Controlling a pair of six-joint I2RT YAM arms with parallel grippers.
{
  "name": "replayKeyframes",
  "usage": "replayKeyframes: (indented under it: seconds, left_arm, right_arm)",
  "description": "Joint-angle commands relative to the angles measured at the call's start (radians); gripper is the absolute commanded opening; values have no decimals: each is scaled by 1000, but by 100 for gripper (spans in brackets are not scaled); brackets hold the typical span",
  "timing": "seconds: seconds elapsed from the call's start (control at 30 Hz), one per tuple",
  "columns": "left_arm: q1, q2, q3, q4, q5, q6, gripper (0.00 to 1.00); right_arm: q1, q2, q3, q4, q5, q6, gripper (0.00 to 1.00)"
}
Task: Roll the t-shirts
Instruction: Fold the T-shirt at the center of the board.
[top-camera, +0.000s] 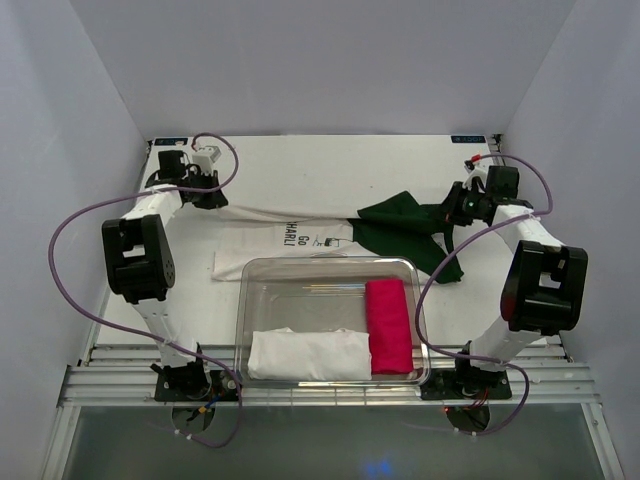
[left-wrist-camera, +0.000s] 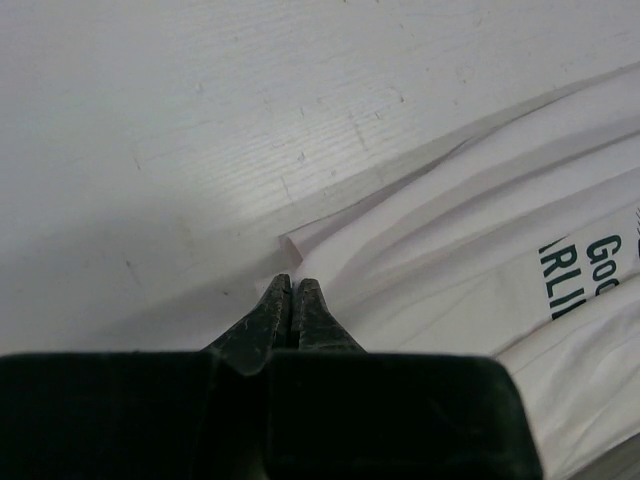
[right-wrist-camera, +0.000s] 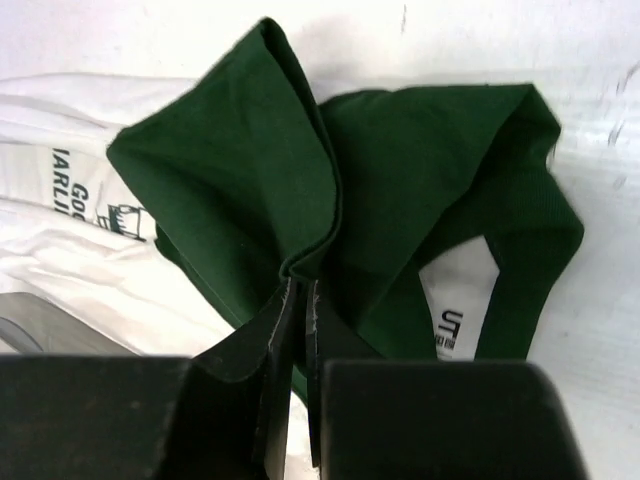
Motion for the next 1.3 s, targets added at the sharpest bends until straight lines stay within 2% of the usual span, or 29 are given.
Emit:
replayKeyframes:
  seconds: [0.0, 0.2, 0.5, 0.93, 1.0, 1.03, 1.07, 1.13, 1.17, 1.27]
  left_arm:
    - [4, -97, -43, -6, 26, 34, 0]
    - [10, -94, -37, -20, 23, 57, 0]
    - [11, -100, -76, -35, -3, 107, 0]
    - [10, -86, -105, -37, -21, 150, 0]
    - [10, -83, -112, -37, -25, 164, 0]
    - [10, -83, -115, -37, -25, 168, 0]
    - [10, -82, -115, -38, -25, 176, 0]
    - [8, -72, -112, -52, -23, 199, 11]
    - [8, -69, -109, -60, -23, 205, 32]
    - [7, -72, -100, -92, -18, 250, 53]
  right_arm:
    - [2, -61, -48, -25, 61, -30, 8]
    - [-6, -56, -48, -76, 81, -19, 8]
    - [-2, -69, -150, -171, 123, 33, 8]
    - [17, -40, -188, -189, 153, 68, 8]
    - [19, -31, -191, -200, 164, 71, 13]
    - [19, -28, -187, -205, 170, 71, 25]
    - [19, -22, -180, -220, 175, 71, 32]
    - [19, -16, -159, -237, 201, 59, 45]
    - [19, -17, -130, -246, 208, 53, 48]
    - [21, -37, -52, -277, 224, 18, 51]
